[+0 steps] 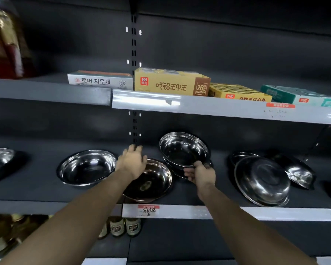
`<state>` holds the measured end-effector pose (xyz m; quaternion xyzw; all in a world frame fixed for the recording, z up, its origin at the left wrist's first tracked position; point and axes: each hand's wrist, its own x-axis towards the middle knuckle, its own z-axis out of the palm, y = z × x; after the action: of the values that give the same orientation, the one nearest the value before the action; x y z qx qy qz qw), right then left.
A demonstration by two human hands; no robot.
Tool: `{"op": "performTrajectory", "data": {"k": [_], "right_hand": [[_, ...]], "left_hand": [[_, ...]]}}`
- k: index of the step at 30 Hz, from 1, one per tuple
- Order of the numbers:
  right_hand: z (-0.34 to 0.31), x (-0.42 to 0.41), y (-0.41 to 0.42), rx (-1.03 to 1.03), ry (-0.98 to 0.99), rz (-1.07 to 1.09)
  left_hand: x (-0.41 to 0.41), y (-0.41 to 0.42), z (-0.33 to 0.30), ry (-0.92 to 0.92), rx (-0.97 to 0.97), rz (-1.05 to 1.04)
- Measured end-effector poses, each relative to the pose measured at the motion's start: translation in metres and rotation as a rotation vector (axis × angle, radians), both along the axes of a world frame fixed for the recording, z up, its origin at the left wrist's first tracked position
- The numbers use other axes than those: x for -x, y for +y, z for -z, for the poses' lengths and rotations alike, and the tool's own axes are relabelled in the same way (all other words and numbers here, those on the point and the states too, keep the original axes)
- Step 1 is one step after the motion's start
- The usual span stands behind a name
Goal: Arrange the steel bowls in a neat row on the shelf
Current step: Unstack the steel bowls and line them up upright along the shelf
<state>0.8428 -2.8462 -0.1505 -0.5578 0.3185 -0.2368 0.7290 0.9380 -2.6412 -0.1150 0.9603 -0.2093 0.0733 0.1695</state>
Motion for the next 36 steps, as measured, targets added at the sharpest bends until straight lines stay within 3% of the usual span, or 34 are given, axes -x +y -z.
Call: {"op": "performTrajectory", "data": {"k": [14,36], "right_hand": [[0.014,0.004,0.085,0.054,0.151,-0.323],[0.026,0.023,0.090,0.313,0.267,-0.296]], "left_hand": [[0.005,0.075,0.019,0.024,0.012,-0.057],[0.004,0.073,0.035,-0.069,-0.099,0.146]]}}
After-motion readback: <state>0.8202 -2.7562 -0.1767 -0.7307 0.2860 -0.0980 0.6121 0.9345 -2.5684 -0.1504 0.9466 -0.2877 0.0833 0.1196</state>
